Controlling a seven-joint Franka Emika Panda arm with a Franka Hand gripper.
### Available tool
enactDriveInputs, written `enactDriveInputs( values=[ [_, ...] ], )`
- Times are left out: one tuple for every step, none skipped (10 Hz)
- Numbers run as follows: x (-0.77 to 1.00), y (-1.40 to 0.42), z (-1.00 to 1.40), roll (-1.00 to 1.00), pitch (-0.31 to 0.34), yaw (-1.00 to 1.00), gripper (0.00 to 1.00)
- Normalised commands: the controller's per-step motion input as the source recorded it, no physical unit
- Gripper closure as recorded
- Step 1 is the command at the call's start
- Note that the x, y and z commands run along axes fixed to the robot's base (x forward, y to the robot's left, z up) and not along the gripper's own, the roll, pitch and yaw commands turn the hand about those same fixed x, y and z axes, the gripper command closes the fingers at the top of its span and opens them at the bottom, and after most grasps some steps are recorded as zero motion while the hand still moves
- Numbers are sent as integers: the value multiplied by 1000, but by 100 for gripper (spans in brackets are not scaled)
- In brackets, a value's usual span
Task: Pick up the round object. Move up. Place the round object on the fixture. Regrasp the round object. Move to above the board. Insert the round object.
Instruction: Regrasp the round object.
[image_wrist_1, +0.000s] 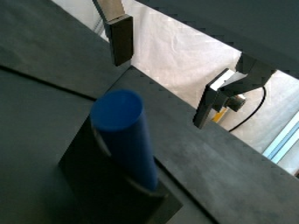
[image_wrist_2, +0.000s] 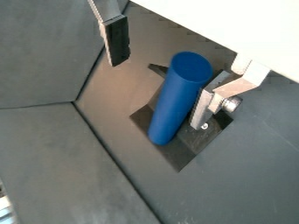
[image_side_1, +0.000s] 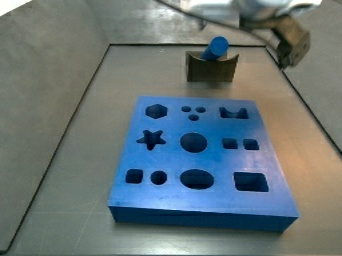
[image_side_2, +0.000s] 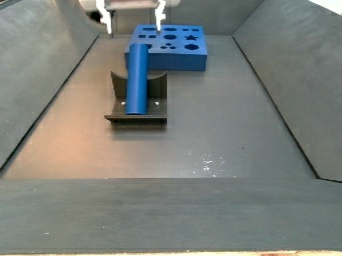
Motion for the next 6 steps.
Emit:
enactDriveInputs(
  values=[
    [56, 29, -965, 57, -99, -95, 0],
    [45, 18, -729, 53, -63, -96, 0],
    [41, 13, -555, 51, -40, -92, 0],
    [39, 7, -333, 48, -9, -73, 0],
    [42, 6, -221, 48, 2, -62, 0],
    [0, 0, 0, 0, 0, 0, 100]
  ],
)
